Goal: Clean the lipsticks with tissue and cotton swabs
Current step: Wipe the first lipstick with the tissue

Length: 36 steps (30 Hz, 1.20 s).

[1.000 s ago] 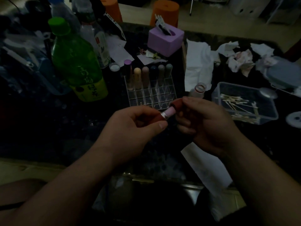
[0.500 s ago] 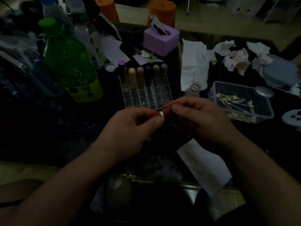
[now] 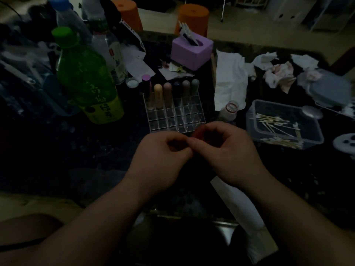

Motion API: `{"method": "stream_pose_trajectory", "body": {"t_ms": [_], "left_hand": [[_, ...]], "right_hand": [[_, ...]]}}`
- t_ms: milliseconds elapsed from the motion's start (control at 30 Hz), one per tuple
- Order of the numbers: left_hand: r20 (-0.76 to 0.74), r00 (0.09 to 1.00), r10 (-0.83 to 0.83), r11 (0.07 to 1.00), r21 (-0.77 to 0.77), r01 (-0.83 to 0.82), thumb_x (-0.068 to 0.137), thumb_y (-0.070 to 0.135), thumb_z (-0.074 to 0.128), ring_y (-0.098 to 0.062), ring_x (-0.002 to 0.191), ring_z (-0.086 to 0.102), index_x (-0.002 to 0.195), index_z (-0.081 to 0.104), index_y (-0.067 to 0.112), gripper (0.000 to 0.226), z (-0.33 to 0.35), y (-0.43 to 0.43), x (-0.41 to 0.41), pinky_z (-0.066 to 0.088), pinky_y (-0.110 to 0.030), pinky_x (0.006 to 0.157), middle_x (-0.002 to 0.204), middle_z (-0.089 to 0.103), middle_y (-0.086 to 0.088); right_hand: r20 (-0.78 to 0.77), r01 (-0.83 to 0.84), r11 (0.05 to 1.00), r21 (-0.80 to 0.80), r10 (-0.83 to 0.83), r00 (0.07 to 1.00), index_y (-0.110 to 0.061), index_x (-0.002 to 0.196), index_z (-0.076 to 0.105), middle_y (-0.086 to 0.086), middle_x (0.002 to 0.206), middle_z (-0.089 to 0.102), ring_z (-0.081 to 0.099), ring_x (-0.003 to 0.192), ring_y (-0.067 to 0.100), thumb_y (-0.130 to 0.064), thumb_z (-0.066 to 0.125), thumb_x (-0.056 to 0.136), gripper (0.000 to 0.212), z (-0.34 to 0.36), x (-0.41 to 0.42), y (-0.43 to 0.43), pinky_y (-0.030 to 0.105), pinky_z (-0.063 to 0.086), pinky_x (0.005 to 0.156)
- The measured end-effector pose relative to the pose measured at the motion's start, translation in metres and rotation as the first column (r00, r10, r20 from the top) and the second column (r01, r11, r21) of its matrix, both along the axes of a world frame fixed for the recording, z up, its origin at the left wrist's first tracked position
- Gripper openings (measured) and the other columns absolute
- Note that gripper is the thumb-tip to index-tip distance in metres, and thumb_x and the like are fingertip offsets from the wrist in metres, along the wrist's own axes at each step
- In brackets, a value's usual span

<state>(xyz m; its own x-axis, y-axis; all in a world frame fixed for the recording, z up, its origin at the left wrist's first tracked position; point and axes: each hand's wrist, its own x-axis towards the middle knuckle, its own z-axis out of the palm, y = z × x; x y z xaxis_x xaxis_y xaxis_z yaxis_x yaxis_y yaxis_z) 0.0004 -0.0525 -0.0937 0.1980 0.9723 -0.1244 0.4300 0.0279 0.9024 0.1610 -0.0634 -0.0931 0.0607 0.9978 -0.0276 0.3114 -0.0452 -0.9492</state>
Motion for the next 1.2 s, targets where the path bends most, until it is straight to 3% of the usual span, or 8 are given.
{"method": "stream_pose_trajectory", "body": {"t_ms": [200,300,400,633,767,933,1067,1200], "left_hand": [[0.007,0.999,-0.036,0.999,-0.01,0.036,0.084,0.023,0.078,0.005,0.074,0.069,0.097,0.073,0.037,0.02,-0.002,0.007,0.006,0.05,-0.009,0.062,0.084,0.075,0.017],[-0.278,0.954,-0.11,0.991,0.041,0.126,0.084,0.038,0.076,-0.004,0.101,0.062,0.14,0.051,0.028,0.062,-0.011,0.017,0.006,0.052,-0.023,0.088,0.133,0.054,0.01],[-0.398,0.896,-0.197,0.977,-0.002,0.214,0.086,0.041,0.074,-0.02,0.135,0.041,0.155,0.025,0.023,0.087,-0.022,0.025,0.005,0.039,-0.038,0.114,0.158,0.022,0.011],[-0.495,0.851,-0.175,0.978,0.012,0.209,0.088,0.041,0.07,-0.024,0.14,0.027,0.156,0.023,0.028,0.083,-0.032,0.026,0.002,0.026,-0.032,0.115,0.153,0.023,0.004],[-0.505,0.843,-0.186,0.977,-0.001,0.215,0.088,0.044,0.069,-0.021,0.141,0.023,0.156,0.023,0.03,0.083,-0.033,0.025,-0.001,0.025,-0.031,0.116,0.152,0.022,0.004],[-0.548,0.815,-0.187,0.974,0.003,0.226,0.088,0.049,0.066,-0.021,0.142,0.02,0.156,0.021,0.031,0.084,-0.03,0.024,-0.002,0.024,-0.032,0.116,0.155,0.019,0.004],[-0.506,0.849,-0.154,0.982,0.019,0.189,0.087,0.047,0.067,-0.02,0.141,0.023,0.152,0.031,0.029,0.076,-0.027,0.023,0.0,0.026,-0.032,0.114,0.153,0.024,0.004],[-0.328,0.944,0.021,0.987,0.158,0.032,0.089,0.037,0.069,-0.015,0.125,0.044,0.134,0.053,0.026,0.049,-0.015,0.025,0.002,0.036,-0.023,0.102,0.131,0.044,0.005]], "right_hand": [[0.112,0.091,0.986,0.136,-0.107,0.988,-0.024,0.119,0.061,-0.012,0.094,0.069,0.067,0.089,-0.003,-0.014,0.079,0.081,0.043,-0.002,0.0,0.005,0.013,0.052,0.078],[0.204,0.127,0.965,0.231,-0.176,0.963,-0.029,0.113,0.062,-0.015,0.092,0.068,0.066,0.087,-0.002,-0.013,0.077,0.082,0.038,0.003,0.006,0.016,0.013,0.052,0.077],[0.308,0.162,0.946,0.281,-0.249,0.918,-0.03,0.111,0.061,-0.016,0.088,0.066,0.065,0.082,-0.002,-0.018,0.076,0.083,0.034,0.002,0.011,0.026,0.007,0.048,0.072],[0.428,0.173,0.955,0.242,-0.265,0.864,-0.027,0.109,0.061,-0.008,0.095,0.068,0.066,0.084,0.008,-0.02,0.072,0.087,0.025,-0.02,0.022,0.037,0.028,0.057,0.079],[0.425,0.123,0.937,0.326,-0.261,0.866,-0.022,0.106,0.065,-0.018,0.083,0.061,0.057,0.071,-0.006,-0.016,0.073,0.086,0.023,-0.018,0.016,0.04,-0.001,0.041,0.069],[0.489,0.055,0.931,0.36,-0.238,0.839,-0.016,0.105,0.068,-0.024,0.08,0.052,0.05,0.075,-0.011,-0.012,0.073,0.085,0.021,-0.021,0.012,0.045,-0.006,0.034,0.068],[0.568,0.001,0.934,0.357,-0.218,0.794,-0.018,0.106,0.069,-0.013,0.087,0.062,0.053,0.077,-0.001,-0.016,0.071,0.087,0.019,-0.019,0.011,0.054,0.008,0.041,0.071],[0.772,-0.099,0.977,0.187,-0.083,0.63,-0.016,0.106,0.072,0.004,0.098,0.072,0.063,0.09,0.021,-0.025,0.062,0.092,0.019,-0.016,0.009,0.066,0.03,0.046,0.078]]}}
